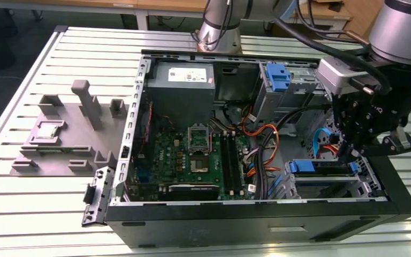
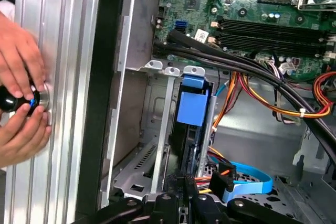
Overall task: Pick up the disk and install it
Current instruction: 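Insert the first disk wire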
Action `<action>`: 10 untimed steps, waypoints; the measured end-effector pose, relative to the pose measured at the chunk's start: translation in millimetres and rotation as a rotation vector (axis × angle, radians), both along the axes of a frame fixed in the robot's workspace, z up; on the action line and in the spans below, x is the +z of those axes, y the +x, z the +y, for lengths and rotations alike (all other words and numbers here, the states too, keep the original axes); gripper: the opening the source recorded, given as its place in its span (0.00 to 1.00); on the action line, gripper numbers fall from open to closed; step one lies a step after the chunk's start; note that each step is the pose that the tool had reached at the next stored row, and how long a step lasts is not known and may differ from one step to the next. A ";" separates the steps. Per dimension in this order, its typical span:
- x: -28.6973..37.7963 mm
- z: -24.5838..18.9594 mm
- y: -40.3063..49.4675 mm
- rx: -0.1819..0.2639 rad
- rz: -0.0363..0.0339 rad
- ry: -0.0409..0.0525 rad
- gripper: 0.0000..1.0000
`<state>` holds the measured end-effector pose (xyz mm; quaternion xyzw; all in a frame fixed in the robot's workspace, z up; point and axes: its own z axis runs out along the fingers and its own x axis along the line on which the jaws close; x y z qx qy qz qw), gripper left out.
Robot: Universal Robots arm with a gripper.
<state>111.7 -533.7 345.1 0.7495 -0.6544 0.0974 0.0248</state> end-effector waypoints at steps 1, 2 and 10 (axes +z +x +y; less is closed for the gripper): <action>-0.1 0.1 0.0 -0.008 0.0000 0.0009 0.17; -0.1 0.0 0.0 -0.017 0.0000 0.0016 0.17; -0.5 0.0 1.2 -0.065 -0.0001 0.0057 0.17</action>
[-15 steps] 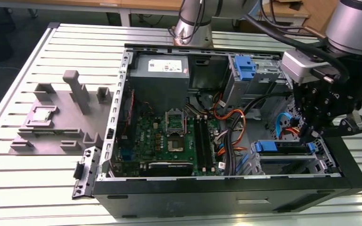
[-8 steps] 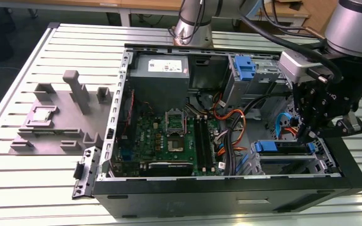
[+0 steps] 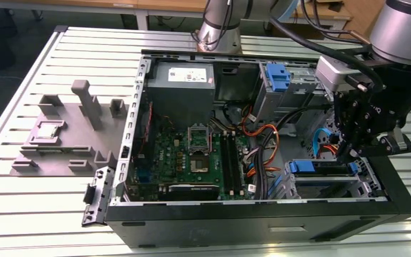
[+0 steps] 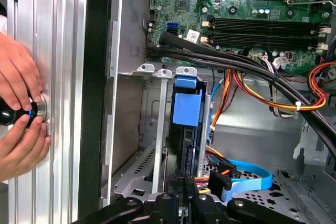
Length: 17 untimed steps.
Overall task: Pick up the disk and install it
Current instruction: 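Insert the first disk wire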
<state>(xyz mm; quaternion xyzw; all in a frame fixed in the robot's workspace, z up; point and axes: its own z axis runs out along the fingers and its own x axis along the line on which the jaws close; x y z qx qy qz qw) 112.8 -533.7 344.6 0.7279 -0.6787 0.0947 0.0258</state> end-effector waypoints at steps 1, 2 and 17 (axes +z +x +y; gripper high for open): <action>0.0 0.0 0.1 0.000 0.0000 0.0000 0.17; 0.0 0.0 0.1 0.000 0.0000 0.0000 0.17; -2.6 -1.0 0.4 -0.021 0.0004 0.0589 0.17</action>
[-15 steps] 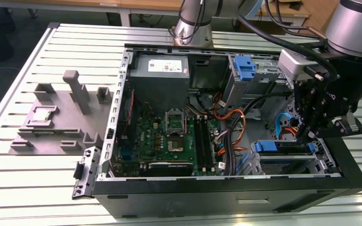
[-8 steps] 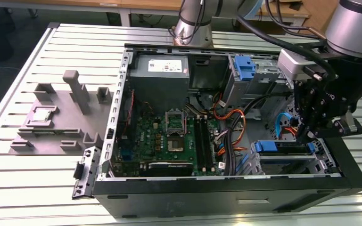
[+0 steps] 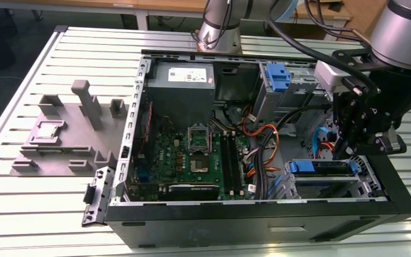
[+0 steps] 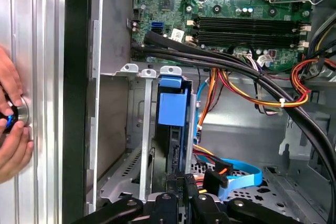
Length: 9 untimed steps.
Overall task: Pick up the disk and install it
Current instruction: 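Insert the first disk wire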
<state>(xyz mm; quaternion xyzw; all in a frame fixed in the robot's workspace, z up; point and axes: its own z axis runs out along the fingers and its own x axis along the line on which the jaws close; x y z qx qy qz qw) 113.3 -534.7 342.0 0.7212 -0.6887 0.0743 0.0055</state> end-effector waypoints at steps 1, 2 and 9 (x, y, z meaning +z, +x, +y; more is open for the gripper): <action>-0.2 -0.6 0.0 -0.002 0.0000 0.0004 0.17; -0.4 -1.5 0.1 -0.004 0.0000 0.0005 0.17; -3.7 -2.5 0.1 -0.028 0.0000 0.0010 0.17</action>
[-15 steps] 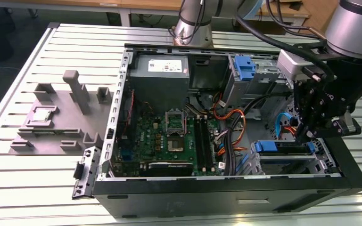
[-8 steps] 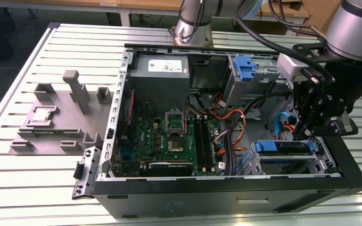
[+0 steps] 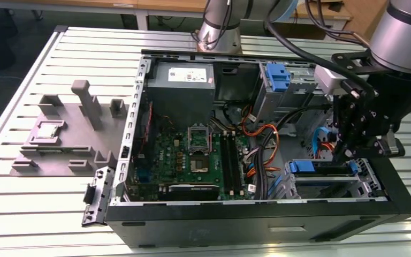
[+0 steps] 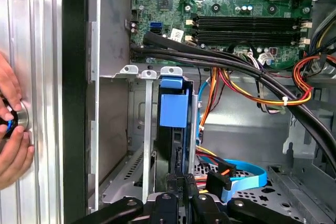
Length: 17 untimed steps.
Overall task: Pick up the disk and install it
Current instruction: 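Insert the first disk wire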
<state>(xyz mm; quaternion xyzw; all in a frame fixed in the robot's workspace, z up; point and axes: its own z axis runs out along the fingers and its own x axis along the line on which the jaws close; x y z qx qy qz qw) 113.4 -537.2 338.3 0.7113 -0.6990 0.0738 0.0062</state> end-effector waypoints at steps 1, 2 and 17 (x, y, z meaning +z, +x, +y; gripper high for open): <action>-0.8 0.0 0.0 -0.012 -0.0001 0.0002 0.17; -1.4 0.0 0.0 -0.023 0.0000 0.0006 0.17; -3.4 -6.2 0.9 -0.056 0.0006 0.0265 0.17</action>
